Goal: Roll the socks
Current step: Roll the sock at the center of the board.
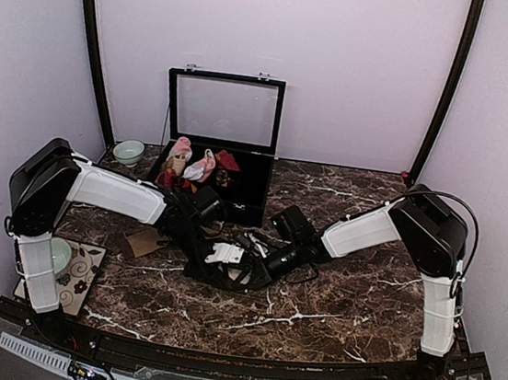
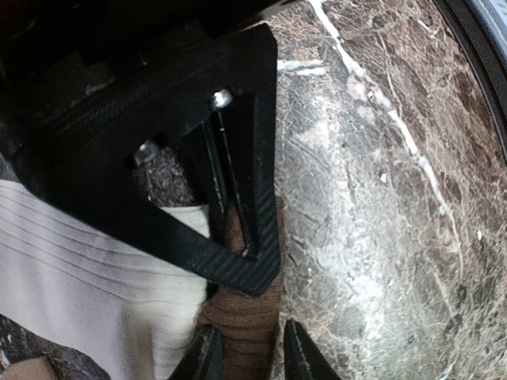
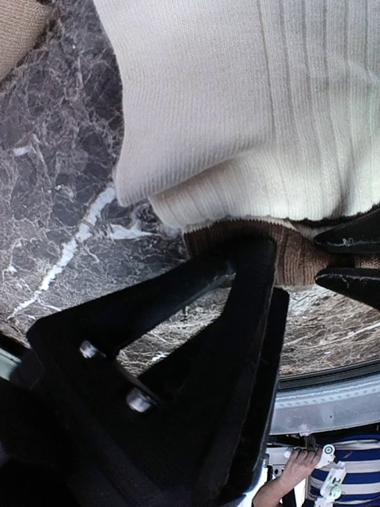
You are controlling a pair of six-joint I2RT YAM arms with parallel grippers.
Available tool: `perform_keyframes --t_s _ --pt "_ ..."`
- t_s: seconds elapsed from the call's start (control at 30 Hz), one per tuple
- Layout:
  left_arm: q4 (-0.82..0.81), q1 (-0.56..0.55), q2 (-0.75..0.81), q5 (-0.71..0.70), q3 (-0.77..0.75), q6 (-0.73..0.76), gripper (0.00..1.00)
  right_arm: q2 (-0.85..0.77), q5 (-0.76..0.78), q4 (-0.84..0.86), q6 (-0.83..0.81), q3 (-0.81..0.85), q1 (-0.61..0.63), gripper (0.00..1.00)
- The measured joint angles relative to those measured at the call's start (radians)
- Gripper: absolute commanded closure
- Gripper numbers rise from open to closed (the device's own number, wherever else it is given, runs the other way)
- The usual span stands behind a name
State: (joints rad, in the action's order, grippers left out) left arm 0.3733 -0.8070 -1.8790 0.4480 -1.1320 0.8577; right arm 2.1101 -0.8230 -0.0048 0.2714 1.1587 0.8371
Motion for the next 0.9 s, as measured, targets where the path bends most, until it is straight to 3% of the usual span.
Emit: perform_keyframes --t_s 0.2,0.47,0.73,0.9 --pt "-0.001 0.002 -0.012 -0.006 -0.008 0.02 0.75 -0.005 0.0 0.002 0.013 -0.006 -0.003 0.92" --pt "0.036 0.003 -0.04 -0.005 -0.044 0.025 1.0 -0.024 0.003 0.006 0.036 -0.024 -0.008 0.77" --pt "0.131 0.037 -0.102 0.101 -0.118 -0.002 1.0 -0.148 0.122 0.005 0.006 -0.139 -0.016 0.66" --pt "0.225 0.072 -0.165 0.204 -0.19 -0.016 0.99 -0.313 0.271 0.044 -0.035 -0.32 -0.008 0.56"
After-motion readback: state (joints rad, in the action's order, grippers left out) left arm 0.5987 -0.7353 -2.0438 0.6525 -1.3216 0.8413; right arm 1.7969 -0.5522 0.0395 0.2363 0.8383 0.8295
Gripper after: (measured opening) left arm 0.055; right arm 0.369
